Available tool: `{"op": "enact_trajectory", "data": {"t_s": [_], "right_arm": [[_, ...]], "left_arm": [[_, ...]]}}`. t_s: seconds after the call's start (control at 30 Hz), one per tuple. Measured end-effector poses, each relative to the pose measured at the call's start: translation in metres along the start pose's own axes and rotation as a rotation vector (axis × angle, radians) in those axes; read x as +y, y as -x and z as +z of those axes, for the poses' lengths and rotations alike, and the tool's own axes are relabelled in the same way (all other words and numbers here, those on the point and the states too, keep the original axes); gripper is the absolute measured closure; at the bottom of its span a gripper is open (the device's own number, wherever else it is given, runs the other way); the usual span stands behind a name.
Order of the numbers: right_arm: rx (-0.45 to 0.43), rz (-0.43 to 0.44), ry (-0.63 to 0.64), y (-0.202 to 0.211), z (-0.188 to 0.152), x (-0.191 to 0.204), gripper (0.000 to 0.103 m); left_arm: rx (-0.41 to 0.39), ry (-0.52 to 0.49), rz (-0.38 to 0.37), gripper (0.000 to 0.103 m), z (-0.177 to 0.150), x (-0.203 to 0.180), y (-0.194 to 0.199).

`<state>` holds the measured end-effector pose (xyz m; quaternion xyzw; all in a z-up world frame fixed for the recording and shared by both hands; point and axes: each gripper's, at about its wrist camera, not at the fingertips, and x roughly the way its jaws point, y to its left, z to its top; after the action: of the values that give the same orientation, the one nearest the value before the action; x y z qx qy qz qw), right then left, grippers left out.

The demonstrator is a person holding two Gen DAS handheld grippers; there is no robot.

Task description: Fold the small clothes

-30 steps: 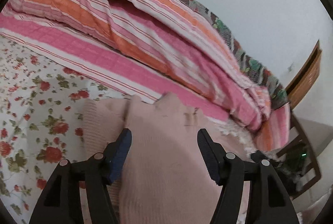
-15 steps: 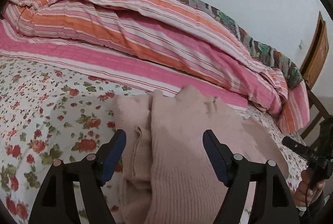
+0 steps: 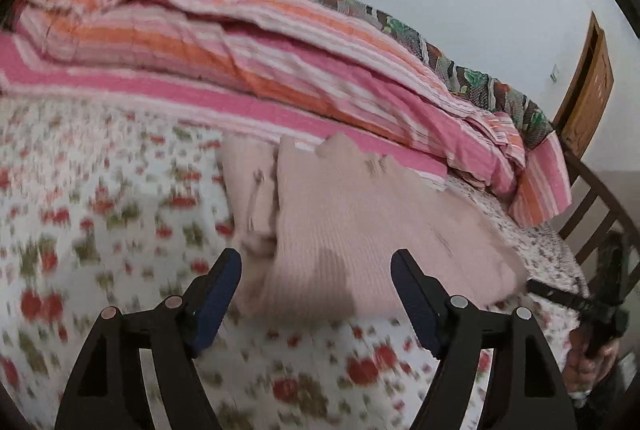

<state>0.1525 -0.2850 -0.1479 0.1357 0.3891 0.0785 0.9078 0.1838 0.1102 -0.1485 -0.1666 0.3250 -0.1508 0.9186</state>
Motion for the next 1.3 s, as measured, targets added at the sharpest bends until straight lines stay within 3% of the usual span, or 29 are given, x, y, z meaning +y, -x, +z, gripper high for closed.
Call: {"op": "enact_trajectory", "data": {"t_s": [0.17, 0.23, 0.57, 0.83, 1.03, 1.23, 1.3], "right_arm": [[0.026, 0.017, -0.011, -0.002, -0.017, 0.001, 0.057], [0.029, 0.019, -0.021, -0.003, -0.019, 0.002, 0.057], [0.041, 0.087, -0.053, -0.022, -0.017, 0.017, 0.056], [0.022, 0.143, -0.188, -0.04, -0.007, 0.006, 0.056], [-0.004, 0.136, -0.246, -0.051, 0.005, -0.002, 0.056], [-0.001, 0.101, -0.284, -0.067, 0.02, -0.008, 0.056], [0.0, 0.094, -0.279, -0.069, 0.022, -0.008, 0.062]], "left_arm": [[0.066, 0.182, -0.11, 0.027, -0.019, 0.016, -0.004], [0.088, 0.221, -0.114, 0.027, -0.026, 0.019, -0.011], [0.071, 0.239, -0.065, 0.027, -0.024, 0.018, -0.032], [0.068, 0.276, -0.068, 0.027, -0.011, 0.022, -0.053], [0.062, 0.298, -0.077, 0.029, -0.003, 0.024, -0.063], [0.062, 0.257, -0.06, 0.029, 0.004, 0.019, -0.074], [0.054, 0.258, -0.052, 0.036, 0.004, 0.019, -0.074]]}}
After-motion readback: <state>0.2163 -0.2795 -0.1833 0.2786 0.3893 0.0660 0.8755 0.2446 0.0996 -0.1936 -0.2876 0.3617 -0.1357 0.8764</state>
